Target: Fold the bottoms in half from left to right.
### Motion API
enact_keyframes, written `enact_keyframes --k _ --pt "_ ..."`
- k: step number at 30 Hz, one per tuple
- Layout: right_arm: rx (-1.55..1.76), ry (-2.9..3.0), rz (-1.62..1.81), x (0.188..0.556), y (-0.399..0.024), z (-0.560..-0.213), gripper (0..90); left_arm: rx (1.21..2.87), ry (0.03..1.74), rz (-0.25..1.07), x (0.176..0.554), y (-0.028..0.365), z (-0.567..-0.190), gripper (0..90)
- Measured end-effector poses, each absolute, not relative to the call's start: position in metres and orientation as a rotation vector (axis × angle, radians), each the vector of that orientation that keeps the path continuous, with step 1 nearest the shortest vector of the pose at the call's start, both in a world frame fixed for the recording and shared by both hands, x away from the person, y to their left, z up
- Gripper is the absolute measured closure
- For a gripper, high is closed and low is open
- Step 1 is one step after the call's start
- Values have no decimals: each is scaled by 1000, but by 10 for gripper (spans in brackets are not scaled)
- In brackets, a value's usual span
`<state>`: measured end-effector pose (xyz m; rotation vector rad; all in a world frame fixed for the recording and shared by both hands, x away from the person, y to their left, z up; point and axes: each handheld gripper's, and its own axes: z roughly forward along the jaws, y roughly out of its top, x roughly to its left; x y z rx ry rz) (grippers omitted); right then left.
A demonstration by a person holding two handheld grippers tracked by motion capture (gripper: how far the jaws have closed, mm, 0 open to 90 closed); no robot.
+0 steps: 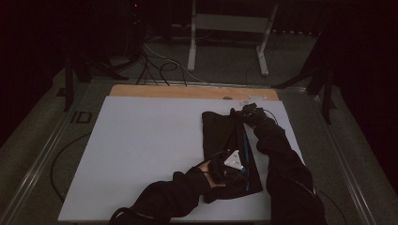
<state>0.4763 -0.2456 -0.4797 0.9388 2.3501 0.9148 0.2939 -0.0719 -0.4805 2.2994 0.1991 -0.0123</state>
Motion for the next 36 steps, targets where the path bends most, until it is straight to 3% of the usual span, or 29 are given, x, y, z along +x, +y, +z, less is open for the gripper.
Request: enact_keyframes --k 10,16,19,31,33,36 --pt "976 2337 906 476 -250 -483 841 2321 206 -40 296 -80 -486 859" --pt "1002 2312 935 470 -254 -480 572 2329 216 -44 294 -86 -489 858" --pt "1016 2285 970 465 -255 -477 496 2333 216 -42 293 -89 -490 858" --pt "1033 2237 1082 447 -264 -463 443 2347 192 -39 291 -107 -486 851" --pt "1026 2243 1085 445 -264 -463 421 2337 194 -68 292 -108 -486 810" --pt "1040 2250 1116 442 -266 -463 377 2319 189 -78 291 -106 -484 652"
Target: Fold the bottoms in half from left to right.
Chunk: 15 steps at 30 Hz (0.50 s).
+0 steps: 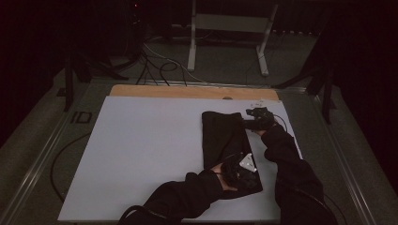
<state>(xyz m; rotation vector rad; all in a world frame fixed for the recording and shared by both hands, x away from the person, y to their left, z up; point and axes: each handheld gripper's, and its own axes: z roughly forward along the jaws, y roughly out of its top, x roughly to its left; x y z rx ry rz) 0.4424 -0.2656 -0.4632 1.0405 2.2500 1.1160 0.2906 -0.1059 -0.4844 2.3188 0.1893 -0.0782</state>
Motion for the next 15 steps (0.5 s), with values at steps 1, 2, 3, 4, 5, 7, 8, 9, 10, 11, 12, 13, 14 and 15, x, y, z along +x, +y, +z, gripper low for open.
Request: enact_keyframes --k 1,2,3,4,5,7,8,9,10,11,12,13,14,15 --pt "1044 2251 1116 441 -266 -463 368 2308 191 -81 291 -104 -482 606" --pt "1041 2247 1117 441 -266 -463 361 2296 196 -80 291 -102 -480 558" --pt "1045 2247 1130 440 -267 -464 354 2280 204 -71 291 -100 -477 513" --pt "1049 2247 1130 439 -267 -463 343 2269 214 -60 292 -97 -474 471" --pt "1050 2250 1128 437 -267 -463 328 2254 223 -48 292 -94 -472 423" --pt "1049 2250 1138 435 -268 -463 314 2245 251 -33 294 -88 -468 338" --pt "1051 2254 1139 435 -268 -462 295 2232 268 -24 295 -84 -466 281" --pt "1048 2258 1146 434 -268 -462 271 2221 288 -16 296 -80 -465 236" --pt "1048 2258 1146 434 -268 -462 271 2221 288 -16 296 -80 -465 194" --pt "1047 2259 1153 432 -268 -461 250 2216 316 -19 299 -73 -464 194" --pt "1043 2264 1178 429 -268 -460 177 2214 337 -7 300 -69 -464 90" --pt "1039 2274 1186 428 -268 -460 143 2204 352 -5 302 -66 -464 72" --pt "1054 2272 1192 426 -268 -460 142 2193 368 -3 303 -63 -464 44" --pt "1054 2277 1216 425 -269 -461 141 2185 378 6 304 -59 -464 12"
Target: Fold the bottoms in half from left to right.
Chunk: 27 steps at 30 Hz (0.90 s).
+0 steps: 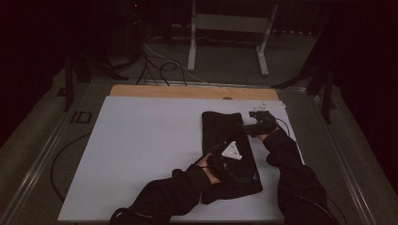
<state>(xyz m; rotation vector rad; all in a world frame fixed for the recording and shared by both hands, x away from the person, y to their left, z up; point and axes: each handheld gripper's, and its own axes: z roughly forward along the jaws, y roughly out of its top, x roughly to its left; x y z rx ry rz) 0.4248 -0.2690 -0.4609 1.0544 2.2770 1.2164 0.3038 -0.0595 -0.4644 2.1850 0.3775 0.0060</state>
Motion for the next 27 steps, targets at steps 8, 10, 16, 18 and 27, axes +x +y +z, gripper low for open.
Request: enact_keyframes --k 8,10,16,18,27 --pt "1036 2277 1248 410 -268 -467 136 2161 467 76 312 -32 -465 1" --pt "1034 2279 1243 407 -268 -469 136 2164 499 97 315 -27 -466 1" --pt "1035 2280 1246 401 -267 -476 137 2156 546 138 325 -16 -469 1" --pt "1029 2284 1234 401 -267 -479 136 2150 568 141 329 -13 -471 1" --pt "1033 2274 1237 398 -267 -484 137 2139 640 166 344 -1 -476 1"
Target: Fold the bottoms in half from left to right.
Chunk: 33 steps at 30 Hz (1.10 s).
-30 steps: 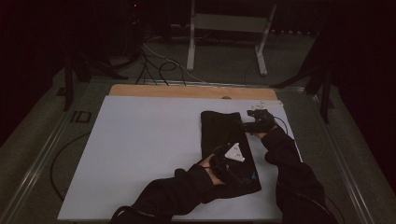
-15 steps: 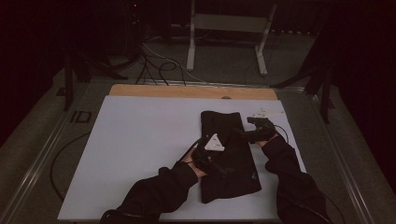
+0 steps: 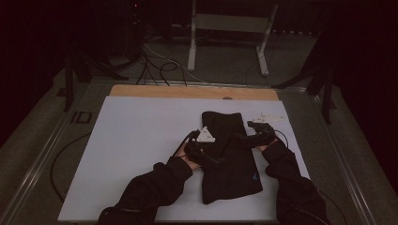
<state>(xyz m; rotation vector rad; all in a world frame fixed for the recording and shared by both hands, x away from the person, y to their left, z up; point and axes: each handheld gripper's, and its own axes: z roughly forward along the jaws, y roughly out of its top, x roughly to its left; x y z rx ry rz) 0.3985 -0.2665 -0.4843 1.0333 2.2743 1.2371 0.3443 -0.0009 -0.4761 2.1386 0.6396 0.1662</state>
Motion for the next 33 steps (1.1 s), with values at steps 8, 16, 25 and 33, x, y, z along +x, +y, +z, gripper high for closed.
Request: enact_keyframes --k 8,16,25,33 --pt "1052 2267 1241 399 -270 -488 137 2134 701 194 358 8 -480 1" --pt "1064 2261 1221 401 -271 -488 138 2127 759 201 372 16 -483 1" --pt "1079 2257 1210 405 -274 -490 137 2108 823 206 386 23 -485 1" --pt "1101 2248 1187 414 -277 -489 137 2097 880 255 401 30 -487 1"
